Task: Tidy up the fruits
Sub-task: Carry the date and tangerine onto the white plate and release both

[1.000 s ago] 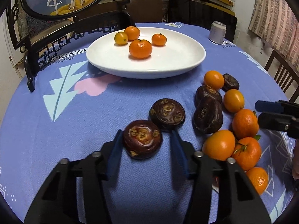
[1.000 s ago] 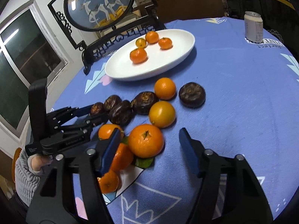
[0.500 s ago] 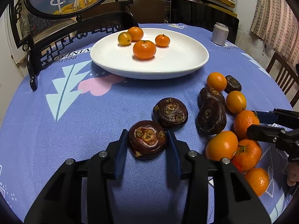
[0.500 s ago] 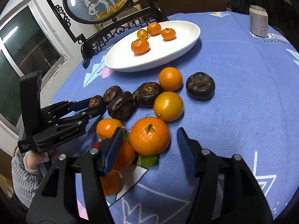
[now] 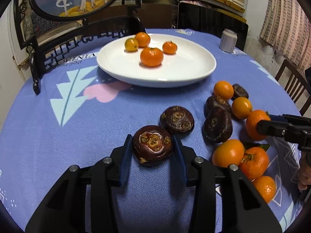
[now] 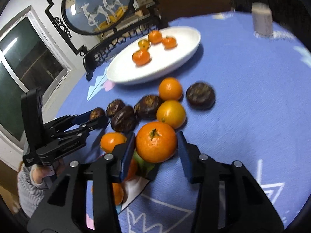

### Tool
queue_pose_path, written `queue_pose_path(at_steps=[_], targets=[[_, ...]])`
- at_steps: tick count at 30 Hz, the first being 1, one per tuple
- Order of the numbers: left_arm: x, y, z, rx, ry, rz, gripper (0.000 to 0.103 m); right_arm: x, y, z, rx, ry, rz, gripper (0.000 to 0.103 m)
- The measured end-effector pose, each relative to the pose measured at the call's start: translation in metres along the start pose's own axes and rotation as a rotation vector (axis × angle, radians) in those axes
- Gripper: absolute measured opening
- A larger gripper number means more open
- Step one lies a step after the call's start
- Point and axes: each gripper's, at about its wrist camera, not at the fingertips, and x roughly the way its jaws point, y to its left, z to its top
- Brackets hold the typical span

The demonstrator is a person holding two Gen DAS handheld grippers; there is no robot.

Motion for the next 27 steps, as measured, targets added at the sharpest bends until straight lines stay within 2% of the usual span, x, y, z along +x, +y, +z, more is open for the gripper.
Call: queue_pose_path(at_steps=[5,8,13,16,19,25,27], targets=[[-0.016,0.009,0.007,-0.043,-0.053,-0.01,0.042,-0.006,-0.002,0.003,-0.002,-0.028,-0.017,0.045],[-0.026,0.011,0.019,-0.062,-0.093,0.001,0.042,-0.019,-0.002,0.011,-0.006,-0.089,-0.022,0.044],[-0.028,0.01,0.072,-0.049,-0.126,0.025,0.042,-0.026,0.003,0.06,-0.005,-0.151,-0.038,0.044],[-0.013,0.01,0.097,-0.053,-0.134,0.049,0.042,-0.008,0.009,0.09,-0.025,-0.156,-0.051,0.045],[0.012,0.017,0.11,-0.085,-0.107,0.059,0.042,0.021,0.011,0.111,-0.033,-0.129,-0.062,0.045],[0.052,0.033,0.113,-0.128,-0.044,0.057,0.042,0.068,0.013,0.124,-0.079,-0.069,-0.111,0.046],[0.056,0.034,0.113,-0.121,-0.036,0.047,0.049,0.071,0.011,0.125,-0.069,-0.074,-0.097,0.052]])
